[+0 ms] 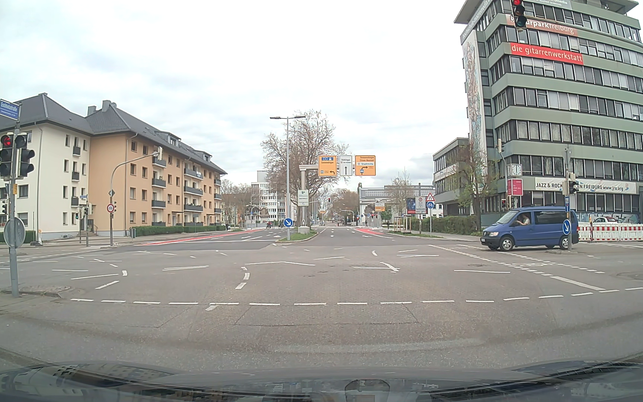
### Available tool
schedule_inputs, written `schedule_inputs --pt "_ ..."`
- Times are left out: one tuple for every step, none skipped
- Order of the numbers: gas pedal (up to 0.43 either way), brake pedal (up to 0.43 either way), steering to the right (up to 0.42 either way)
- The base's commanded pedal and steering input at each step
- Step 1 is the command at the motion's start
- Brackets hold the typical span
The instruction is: Follow the waypoints while adhering to traffic rules and regulations
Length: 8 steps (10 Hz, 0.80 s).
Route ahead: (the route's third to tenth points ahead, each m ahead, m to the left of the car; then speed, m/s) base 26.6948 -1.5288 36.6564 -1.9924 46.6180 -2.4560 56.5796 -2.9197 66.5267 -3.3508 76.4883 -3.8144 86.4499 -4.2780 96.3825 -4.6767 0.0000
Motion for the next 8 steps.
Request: schedule_inputs --pt "0.0 0.201 -0.015" --pt "0.0 0.201 -0.015" --pt "0.0 0.195 -0.014" --pt "0.0 0.201 -0.014" --pt "0.0 0.201 -0.015" --pt "0.0 0.195 -0.015" --pt "0.0 0.195 -0.015" --pt "0.0 0.201 -0.015"
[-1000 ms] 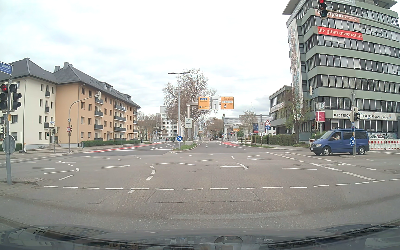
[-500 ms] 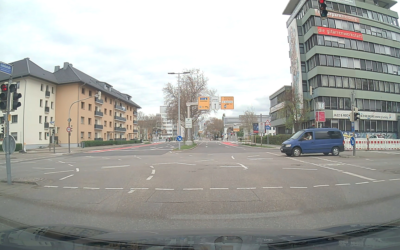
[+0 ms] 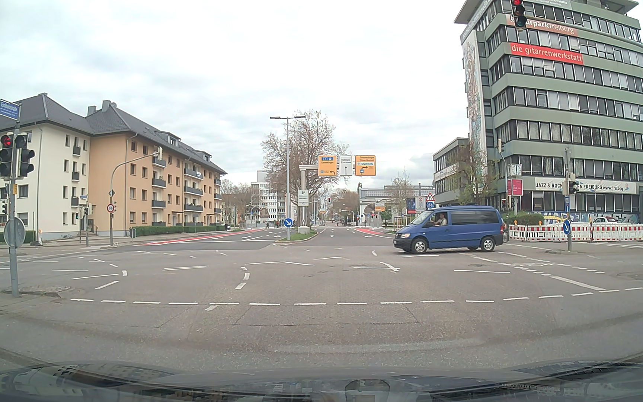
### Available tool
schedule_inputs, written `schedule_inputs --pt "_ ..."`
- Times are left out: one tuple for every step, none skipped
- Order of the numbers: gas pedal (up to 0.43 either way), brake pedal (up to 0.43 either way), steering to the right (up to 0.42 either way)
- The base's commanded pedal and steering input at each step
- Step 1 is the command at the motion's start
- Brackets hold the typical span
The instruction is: Follow the waypoints while adhering to traffic rules and regulations
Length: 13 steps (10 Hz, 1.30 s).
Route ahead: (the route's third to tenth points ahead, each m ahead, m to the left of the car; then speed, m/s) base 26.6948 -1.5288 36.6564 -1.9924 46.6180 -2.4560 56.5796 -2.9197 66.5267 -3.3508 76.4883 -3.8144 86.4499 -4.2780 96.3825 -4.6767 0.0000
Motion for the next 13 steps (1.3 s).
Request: schedule_inputs --pt "0.0 0.201 -0.015" --pt "0.0 0.201 -0.015" --pt "0.0 0.201 -0.015" --pt "0.0 0.201 -0.015" --pt "0.0 0.201 -0.015" --pt "0.0 0.201 -0.015" --pt "0.0 0.201 -0.015" --pt "0.0 0.195 -0.015" --pt "0.0 0.201 -0.015" --pt "0.0 0.201 -0.015" --pt "0.0 0.201 -0.015" --pt "0.0 0.201 -0.014" --pt "0.0 0.195 -0.014"
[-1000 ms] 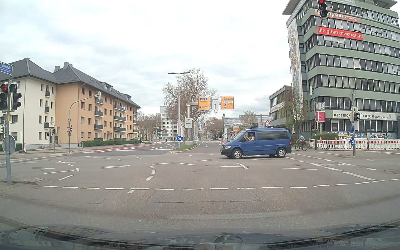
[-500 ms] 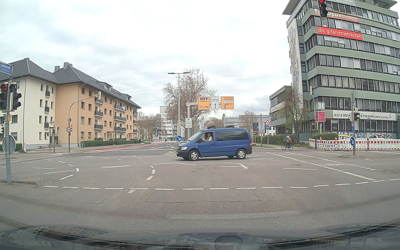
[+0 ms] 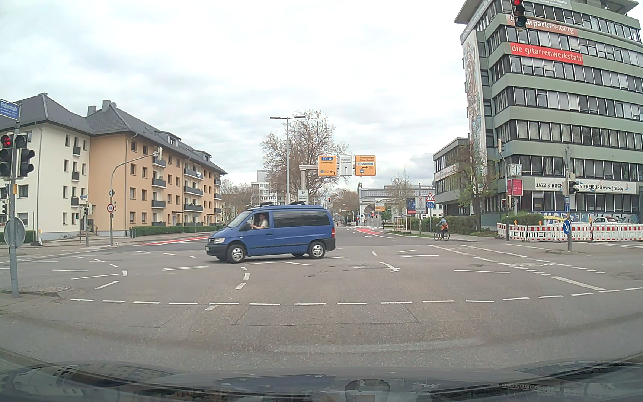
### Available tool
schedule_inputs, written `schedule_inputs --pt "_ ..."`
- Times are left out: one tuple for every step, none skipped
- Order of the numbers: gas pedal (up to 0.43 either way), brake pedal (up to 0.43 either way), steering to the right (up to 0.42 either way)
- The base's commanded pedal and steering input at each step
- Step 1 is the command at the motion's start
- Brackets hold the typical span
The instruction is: Follow the waypoints while adhering to traffic rules and regulations
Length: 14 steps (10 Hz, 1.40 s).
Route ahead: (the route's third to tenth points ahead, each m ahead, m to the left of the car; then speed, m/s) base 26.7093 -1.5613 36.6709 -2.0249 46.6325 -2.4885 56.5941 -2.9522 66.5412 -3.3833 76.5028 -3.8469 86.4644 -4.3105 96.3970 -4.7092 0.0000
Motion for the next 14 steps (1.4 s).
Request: schedule_inputs --pt "0.0 0.201 -0.015" --pt "0.0 0.201 -0.015" --pt "0.0 0.201 -0.014" --pt "0.0 0.201 -0.015" --pt "0.0 0.201 -0.015" --pt "0.0 0.201 -0.015" --pt "0.0 0.201 -0.015" --pt "0.0 0.201 -0.015" --pt "0.0 0.201 -0.015" --pt "0.0 0.201 -0.015" --pt "0.0 0.201 -0.015" --pt "0.0 0.201 -0.014" --pt "0.0 0.201 -0.015" --pt "0.0 0.201 -0.015"
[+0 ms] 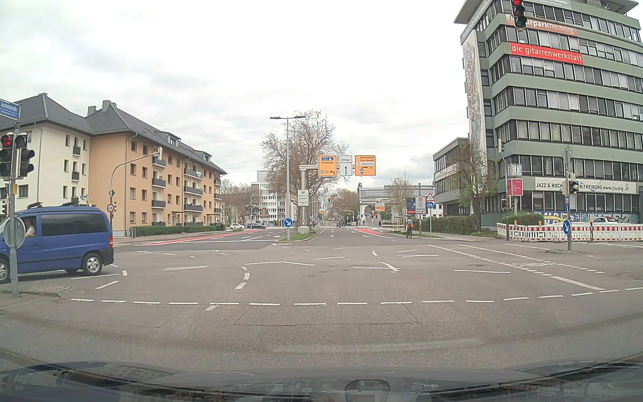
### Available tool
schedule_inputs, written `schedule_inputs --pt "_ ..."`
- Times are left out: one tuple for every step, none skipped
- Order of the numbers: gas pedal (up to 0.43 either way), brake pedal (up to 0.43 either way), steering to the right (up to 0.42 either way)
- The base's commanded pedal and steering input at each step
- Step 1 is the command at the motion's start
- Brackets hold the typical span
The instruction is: Follow the waypoints while adhering to traffic rules and regulations
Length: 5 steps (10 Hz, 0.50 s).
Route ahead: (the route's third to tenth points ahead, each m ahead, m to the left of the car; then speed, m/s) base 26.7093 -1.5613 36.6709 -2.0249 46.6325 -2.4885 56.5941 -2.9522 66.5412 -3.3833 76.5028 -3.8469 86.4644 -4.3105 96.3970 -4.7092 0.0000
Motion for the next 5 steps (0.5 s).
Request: schedule_inputs --pt "0.0 0.201 -0.014" --pt "0.0 0.201 -0.015" --pt "0.0 0.201 -0.015" --pt "0.0 0.201 -0.014" --pt "0.0 0.201 -0.015"
